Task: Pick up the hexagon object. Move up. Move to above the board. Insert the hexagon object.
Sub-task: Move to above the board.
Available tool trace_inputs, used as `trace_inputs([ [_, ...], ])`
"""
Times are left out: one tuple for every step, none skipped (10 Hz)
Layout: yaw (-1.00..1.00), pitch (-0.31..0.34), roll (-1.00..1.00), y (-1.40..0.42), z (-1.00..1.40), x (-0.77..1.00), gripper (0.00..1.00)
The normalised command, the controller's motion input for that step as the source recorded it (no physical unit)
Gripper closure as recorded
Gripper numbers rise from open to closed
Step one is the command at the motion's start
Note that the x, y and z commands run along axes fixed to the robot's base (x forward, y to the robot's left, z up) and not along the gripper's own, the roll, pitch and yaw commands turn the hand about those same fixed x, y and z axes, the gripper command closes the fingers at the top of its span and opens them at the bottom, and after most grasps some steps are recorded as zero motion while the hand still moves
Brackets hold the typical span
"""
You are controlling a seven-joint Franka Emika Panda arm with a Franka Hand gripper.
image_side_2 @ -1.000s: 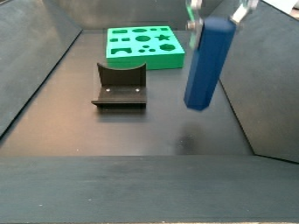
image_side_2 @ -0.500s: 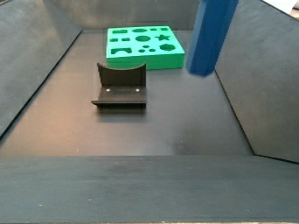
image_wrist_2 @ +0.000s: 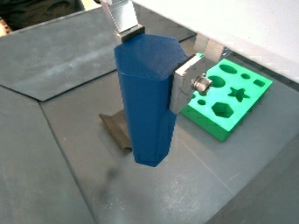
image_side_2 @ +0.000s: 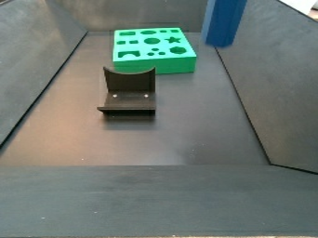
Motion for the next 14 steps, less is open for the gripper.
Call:
trace_inputs([
  [0.02, 0.078, -0.06, -0.06, 0.8, 0.02, 1.0],
  [0.02, 0.08, -0.06, -0.04, 0.64, 0.02, 1.0],
  [0.02, 0.08, -0.06, -0.03, 0.49, 0.02, 1.0],
  [0.03, 0.08, -0.06, -0.02, 0.29, 0.02, 1.0],
  [-0.79, 0.512, 0.1, -1.0, -0.1, 0.19, 1.0],
  [-0.75, 0.478, 0.11, -1.0, -0.12, 0.2, 1.0],
  [-0.46, 0.372, 0.08, -1.0, -0.11, 0.21, 1.0],
  [-0.29, 0.298, 0.02, -1.0, -0.11, 0.21, 1.0],
  [-0.15, 0.23, 0.0, -1.0, -0.11, 0.22, 1.0],
  [-0.05, 0.176, -0.02, -1.0, -0.1, 0.22, 1.0],
  [-0.03, 0.144, -0.01, -1.0, -0.1, 0.23, 1.0],
  [-0.01, 0.125, -0.01, -1.0, -0.1, 0.23, 1.0],
  [-0.01, 0.11, -0.02, -1.0, -0.09, 0.24, 1.0],
  [0.01, 0.097, 0.0, -1.0, -0.09, 0.25, 1.0],
])
